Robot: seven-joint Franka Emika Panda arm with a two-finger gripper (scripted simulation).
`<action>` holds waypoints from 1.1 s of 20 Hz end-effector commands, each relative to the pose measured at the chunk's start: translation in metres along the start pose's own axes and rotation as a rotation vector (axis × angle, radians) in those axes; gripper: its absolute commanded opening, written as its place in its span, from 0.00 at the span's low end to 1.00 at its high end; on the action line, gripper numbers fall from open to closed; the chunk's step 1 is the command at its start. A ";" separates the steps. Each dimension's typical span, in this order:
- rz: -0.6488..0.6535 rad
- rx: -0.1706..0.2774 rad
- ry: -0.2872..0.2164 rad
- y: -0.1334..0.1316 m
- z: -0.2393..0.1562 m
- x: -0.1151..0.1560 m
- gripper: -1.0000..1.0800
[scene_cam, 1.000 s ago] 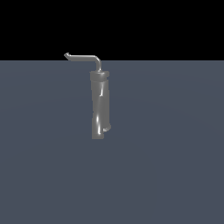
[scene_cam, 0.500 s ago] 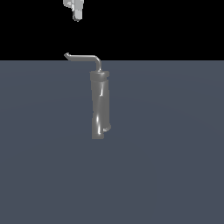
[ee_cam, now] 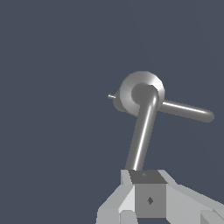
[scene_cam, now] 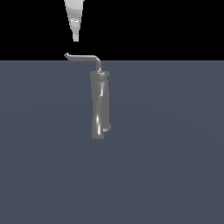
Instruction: Turn on the faucet by rotating a designated handle.
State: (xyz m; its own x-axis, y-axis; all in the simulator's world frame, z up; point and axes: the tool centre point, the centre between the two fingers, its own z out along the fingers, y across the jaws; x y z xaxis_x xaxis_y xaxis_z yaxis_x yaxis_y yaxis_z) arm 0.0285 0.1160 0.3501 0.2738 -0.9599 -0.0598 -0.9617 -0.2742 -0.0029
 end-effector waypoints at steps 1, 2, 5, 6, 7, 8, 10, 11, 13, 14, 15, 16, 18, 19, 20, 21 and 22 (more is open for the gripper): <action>0.057 -0.001 0.013 -0.011 0.012 -0.002 0.00; 0.077 -0.001 0.018 -0.014 0.016 -0.003 0.00; 0.129 0.000 0.031 -0.024 0.027 -0.005 0.00; 0.143 0.000 0.035 -0.026 0.031 -0.006 0.00; 0.157 0.000 0.039 -0.029 0.034 -0.007 0.00; 0.169 0.001 0.043 -0.031 0.037 -0.007 0.00; 0.190 0.002 0.049 -0.034 0.041 -0.008 0.00; 0.199 0.002 0.051 -0.036 0.043 -0.009 0.00; 0.213 0.003 0.055 -0.038 0.047 -0.009 0.00; 0.218 0.003 0.057 -0.039 0.048 -0.010 0.00; 0.222 0.004 0.058 -0.040 0.049 -0.010 0.00; 0.225 0.004 0.059 -0.040 0.049 -0.010 0.00; 0.227 0.004 0.060 -0.041 0.050 -0.010 0.00; 0.227 0.004 0.060 -0.041 0.050 -0.010 0.00; 0.227 0.004 0.060 -0.041 0.050 -0.010 0.00; 0.227 0.004 0.060 -0.041 0.050 -0.010 0.00; 0.226 0.003 0.060 -0.041 0.050 -0.010 0.00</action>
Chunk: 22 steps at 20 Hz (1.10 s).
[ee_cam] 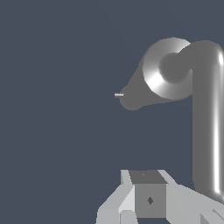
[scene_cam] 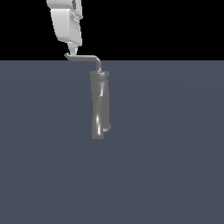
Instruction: Turn on the faucet by rotating a designated handle.
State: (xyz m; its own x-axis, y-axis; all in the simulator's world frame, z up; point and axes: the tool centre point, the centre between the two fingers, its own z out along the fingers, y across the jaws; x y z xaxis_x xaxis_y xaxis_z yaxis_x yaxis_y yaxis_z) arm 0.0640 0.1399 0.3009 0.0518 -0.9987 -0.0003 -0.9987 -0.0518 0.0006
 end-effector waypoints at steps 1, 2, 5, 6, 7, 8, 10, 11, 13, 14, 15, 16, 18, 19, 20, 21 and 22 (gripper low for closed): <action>0.000 0.000 0.000 0.003 0.000 0.000 0.00; 0.000 0.000 0.000 0.005 0.000 0.000 0.00; 0.000 0.000 0.000 0.013 0.000 -0.001 0.00; 0.000 0.000 0.000 0.015 0.000 -0.001 0.00; 0.000 0.000 0.000 0.018 0.000 -0.001 0.00; 0.000 0.000 0.000 0.021 0.000 -0.001 0.00; 0.000 0.000 0.000 0.026 0.000 -0.002 0.00; 0.000 0.000 0.000 0.029 0.000 -0.002 0.00; 0.000 0.000 0.000 0.034 0.000 -0.002 0.00; 0.000 0.000 0.000 0.037 0.000 -0.002 0.00; 0.000 0.000 0.000 0.040 0.000 -0.002 0.00; 0.000 0.000 0.000 0.042 0.000 -0.002 0.00; 0.001 0.000 0.000 0.048 0.000 -0.003 0.00; 0.001 0.000 0.000 0.051 0.000 -0.003 0.00; 0.001 0.000 0.000 0.054 0.000 -0.003 0.00; 0.001 0.000 0.000 0.056 0.000 -0.003 0.00; 0.001 0.000 0.000 0.059 0.000 -0.003 0.00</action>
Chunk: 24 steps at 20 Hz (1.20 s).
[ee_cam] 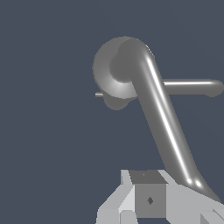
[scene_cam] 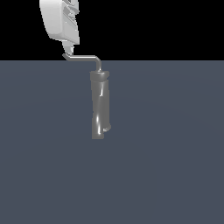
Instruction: Turn on the faucet by rotating a designated handle.
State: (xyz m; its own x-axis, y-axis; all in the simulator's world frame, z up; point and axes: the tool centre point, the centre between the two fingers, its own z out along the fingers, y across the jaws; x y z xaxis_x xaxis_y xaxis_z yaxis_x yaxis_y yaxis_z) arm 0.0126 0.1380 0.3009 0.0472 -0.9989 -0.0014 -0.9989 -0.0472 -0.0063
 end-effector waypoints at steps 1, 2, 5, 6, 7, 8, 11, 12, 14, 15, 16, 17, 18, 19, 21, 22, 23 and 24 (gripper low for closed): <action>-0.004 -0.006 0.001 0.011 0.000 -0.003 0.00; -0.004 -0.006 0.001 0.014 0.000 -0.003 0.00; -0.004 -0.006 0.001 0.022 0.000 -0.003 0.00; -0.004 -0.006 0.001 0.025 0.000 -0.003 0.00; -0.004 -0.006 0.001 0.025 0.000 -0.003 0.00; -0.002 -0.001 0.002 0.020 0.000 -0.002 0.00; -0.002 -0.001 0.002 0.028 0.000 0.004 0.00; -0.002 -0.002 0.002 0.030 0.000 0.006 0.00; -0.002 -0.002 0.002 0.036 0.000 0.010 0.00; -0.002 -0.002 0.002 0.039 0.000 0.013 0.00; -0.003 -0.003 0.002 0.041 0.000 0.015 0.00; -0.003 -0.003 0.002 0.044 0.000 0.017 0.00; -0.003 -0.003 0.002 0.047 0.000 0.019 0.00; -0.003 -0.003 0.002 0.050 0.000 0.021 0.00; -0.003 -0.004 0.002 0.055 0.000 0.026 0.00; -0.003 -0.004 0.002 0.058 0.000 0.028 0.00; -0.003 -0.004 0.002 0.061 0.000 0.030 0.00; -0.003 -0.004 0.002 0.063 0.000 0.032 0.00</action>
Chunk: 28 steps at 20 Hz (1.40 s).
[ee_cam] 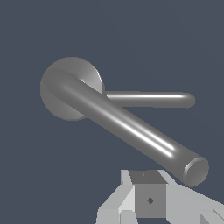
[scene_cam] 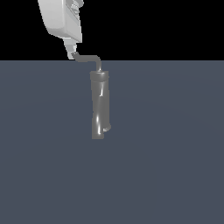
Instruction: Turn on the faucet by rotating a designated handle.
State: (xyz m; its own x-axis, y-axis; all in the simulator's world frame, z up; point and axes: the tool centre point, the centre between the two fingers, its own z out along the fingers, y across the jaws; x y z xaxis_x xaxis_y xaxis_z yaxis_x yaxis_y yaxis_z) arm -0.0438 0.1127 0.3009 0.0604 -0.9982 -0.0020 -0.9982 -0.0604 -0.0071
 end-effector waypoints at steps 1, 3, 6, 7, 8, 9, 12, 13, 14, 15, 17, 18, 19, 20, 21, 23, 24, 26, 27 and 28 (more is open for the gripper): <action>0.010 -0.005 0.002 0.009 0.000 0.012 0.00; 0.010 -0.006 0.002 0.015 0.000 0.016 0.00; 0.010 -0.007 0.002 0.023 0.000 0.023 0.00; 0.010 -0.007 0.002 0.026 0.000 0.025 0.00; 0.010 -0.007 0.002 0.026 0.000 0.025 0.00; 0.001 -0.003 0.002 0.022 0.000 0.018 0.00; 0.003 -0.004 0.002 0.024 0.000 0.038 0.00; 0.004 -0.004 0.002 0.025 0.000 0.044 0.00; 0.004 -0.005 0.002 0.026 0.000 0.051 0.00; 0.005 -0.005 0.002 0.027 0.000 0.057 0.00; 0.006 -0.005 0.002 0.028 0.000 0.071 0.00; 0.007 -0.006 0.002 0.029 0.000 0.077 0.00; 0.007 -0.006 0.002 0.030 0.000 0.084 0.00; 0.008 -0.006 0.002 0.030 0.000 0.091 0.00; 0.009 -0.007 0.002 0.031 0.000 0.097 0.00; 0.009 -0.007 0.002 0.032 0.000 0.104 0.00; -0.033 -0.007 0.000 0.031 0.000 0.075 0.00; -0.029 -0.007 0.001 0.026 0.000 0.083 0.00; -0.027 -0.007 0.001 0.024 0.000 0.087 0.00; -0.026 -0.007 0.001 0.022 0.000 0.090 0.00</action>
State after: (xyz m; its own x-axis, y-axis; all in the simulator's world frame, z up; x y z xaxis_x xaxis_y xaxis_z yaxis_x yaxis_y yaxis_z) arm -0.0652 0.0342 0.3010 0.1036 -0.9946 -0.0019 -0.9946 -0.1036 0.0018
